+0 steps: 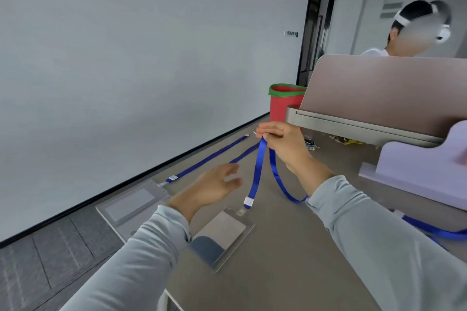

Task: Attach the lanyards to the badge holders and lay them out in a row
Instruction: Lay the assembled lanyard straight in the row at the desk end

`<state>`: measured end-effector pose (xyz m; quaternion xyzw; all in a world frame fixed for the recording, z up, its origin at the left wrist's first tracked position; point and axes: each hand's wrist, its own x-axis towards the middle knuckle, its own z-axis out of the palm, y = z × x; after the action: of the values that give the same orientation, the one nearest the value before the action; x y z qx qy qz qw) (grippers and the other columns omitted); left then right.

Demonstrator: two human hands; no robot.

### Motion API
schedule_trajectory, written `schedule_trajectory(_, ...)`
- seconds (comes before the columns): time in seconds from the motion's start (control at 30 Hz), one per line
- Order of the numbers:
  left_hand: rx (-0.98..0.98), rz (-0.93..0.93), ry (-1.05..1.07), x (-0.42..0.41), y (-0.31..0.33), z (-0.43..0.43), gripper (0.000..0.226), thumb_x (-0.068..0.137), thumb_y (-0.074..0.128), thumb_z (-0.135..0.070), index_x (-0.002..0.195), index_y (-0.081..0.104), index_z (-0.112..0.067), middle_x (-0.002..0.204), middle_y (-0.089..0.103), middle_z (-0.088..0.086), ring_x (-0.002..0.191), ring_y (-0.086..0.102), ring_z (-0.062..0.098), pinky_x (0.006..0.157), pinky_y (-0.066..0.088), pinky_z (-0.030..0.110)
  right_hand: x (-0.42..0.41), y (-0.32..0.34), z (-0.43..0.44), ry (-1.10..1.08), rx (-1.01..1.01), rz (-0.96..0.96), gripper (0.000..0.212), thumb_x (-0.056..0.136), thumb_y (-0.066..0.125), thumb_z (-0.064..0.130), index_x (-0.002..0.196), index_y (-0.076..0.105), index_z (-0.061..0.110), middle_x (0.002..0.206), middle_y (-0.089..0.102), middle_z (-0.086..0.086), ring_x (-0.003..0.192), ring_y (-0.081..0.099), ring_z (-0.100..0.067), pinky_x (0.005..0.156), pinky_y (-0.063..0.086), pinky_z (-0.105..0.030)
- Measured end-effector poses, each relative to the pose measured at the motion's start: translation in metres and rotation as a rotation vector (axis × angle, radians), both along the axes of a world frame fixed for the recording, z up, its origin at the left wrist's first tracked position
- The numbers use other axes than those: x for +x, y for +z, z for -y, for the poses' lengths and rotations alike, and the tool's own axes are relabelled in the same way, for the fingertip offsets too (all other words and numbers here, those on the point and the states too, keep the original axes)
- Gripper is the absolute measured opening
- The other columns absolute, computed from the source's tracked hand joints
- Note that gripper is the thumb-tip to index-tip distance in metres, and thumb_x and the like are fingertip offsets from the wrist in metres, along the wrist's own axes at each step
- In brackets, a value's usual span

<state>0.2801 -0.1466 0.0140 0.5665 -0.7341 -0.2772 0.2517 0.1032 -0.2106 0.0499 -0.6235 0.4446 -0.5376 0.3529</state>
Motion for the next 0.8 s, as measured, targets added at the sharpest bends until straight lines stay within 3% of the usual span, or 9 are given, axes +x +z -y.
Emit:
schedule_trajectory(0.1, 0.039, -0.198, 0.013, -0.025, 0.004, 0.018, 0.042, 0.096, 0.042, -0.035, 0.136, 0.04, -0.022, 0.14, 0.045, -0.001, 0.129, 0.04, 0.015, 0.102, 0.029, 0.027, -0.004, -0.006, -0.002, 0.039, 0.025, 0.023, 0.026, 0.094, 0.045, -0.001, 0.107, 0.064, 0.012, 0.099, 0.069, -0.001, 0.099, 0.067, -0.014, 0.087, 0.054, -0.026)
schedule_trajectory(0.17, 0.094, -0.335, -0.004, -0.037, 0.003, 0.028, 0.029, 0.096, 0.043, -0.03, 0.121, 0.052, -0.022, 0.129, 0.055, 0.0, 0.122, 0.048, 0.014, 0.105, 0.031, 0.031, -0.008, -0.006, -0.005, 0.086, 0.043, 0.08, 0.025, 0.096, 0.042, 0.003, 0.109, 0.061, 0.013, 0.102, 0.068, -0.004, 0.101, 0.066, -0.017, 0.09, 0.053, -0.029)
schedule_trajectory(0.27, 0.137, -0.451, -0.074, -0.05, 0.003, 0.034, 0.033, 0.098, 0.037, -0.034, 0.106, 0.062, -0.015, 0.105, 0.068, 0.0, 0.1, 0.062, 0.01, 0.099, 0.038, 0.03, -0.014, -0.003, -0.009, 0.131, 0.051, 0.137, 0.026, 0.098, 0.038, 0.005, 0.117, 0.054, 0.008, 0.106, 0.066, -0.009, 0.101, 0.065, -0.019, 0.085, 0.054, -0.023)
schedule_trajectory(0.37, 0.083, -0.514, -0.086, -0.058, 0.003, 0.037, 0.035, 0.098, 0.035, -0.037, 0.088, 0.064, -0.021, 0.084, 0.068, -0.003, 0.085, 0.064, 0.013, 0.094, 0.045, 0.03, -0.023, 0.001, -0.011, 0.131, 0.042, 0.152, 0.027, 0.099, 0.037, 0.009, 0.123, 0.049, 0.007, 0.107, 0.065, -0.01, 0.098, 0.064, -0.018, 0.079, 0.054, -0.017)
schedule_trajectory(0.47, -0.009, -0.524, -0.038, -0.061, 0.0, 0.039, 0.034, 0.098, 0.038, -0.035, 0.077, 0.061, -0.02, 0.072, 0.062, -0.004, 0.072, 0.062, 0.01, 0.082, 0.048, 0.027, -0.032, 0.002, -0.008, 0.094, 0.039, 0.147, 0.025, 0.098, 0.039, 0.01, 0.121, 0.049, 0.01, 0.115, 0.062, -0.017, 0.097, 0.065, -0.016, 0.077, 0.055, -0.017)
schedule_trajectory(0.57, 0.052, -0.531, -0.057, -0.057, -0.006, 0.042, 0.033, 0.097, 0.042, -0.031, 0.074, 0.06, -0.016, 0.064, 0.056, 0.001, 0.058, 0.056, 0.011, 0.068, 0.047, 0.025, -0.042, 0.002, -0.004, 0.033, 0.047, 0.161, 0.022, 0.098, 0.041, 0.01, 0.118, 0.049, 0.013, 0.115, 0.064, -0.014, 0.101, 0.065, -0.018, 0.089, 0.053, -0.028)
schedule_trajectory(0.7, 0.171, -0.436, -0.102, -0.047, -0.011, 0.043, 0.031, 0.095, 0.042, -0.019, 0.068, 0.056, -0.012, 0.059, 0.048, 0.001, 0.048, 0.047, 0.009, 0.058, 0.042, 0.023, -0.057, 0.011, 0.002, -0.06, 0.071, 0.292, 0.02, 0.096, 0.044, 0.008, 0.113, 0.051, 0.016, 0.111, 0.066, -0.014, 0.102, 0.065, -0.024, 0.077, 0.056, -0.022)
schedule_trajectory(0.8, 0.2, -0.318, -0.07, -0.042, -0.011, 0.044, 0.029, 0.092, 0.043, -0.017, 0.067, 0.056, -0.01, 0.058, 0.05, 0.002, 0.046, 0.048, 0.009, 0.059, 0.044, 0.024, -0.065, 0.018, 0.004, -0.107, 0.071, 0.321, 0.018, 0.092, 0.053, 0.007, 0.1, 0.056, 0.022, 0.093, 0.069, -0.012, 0.105, 0.058, -0.046, 0.095, 0.048, -0.053)
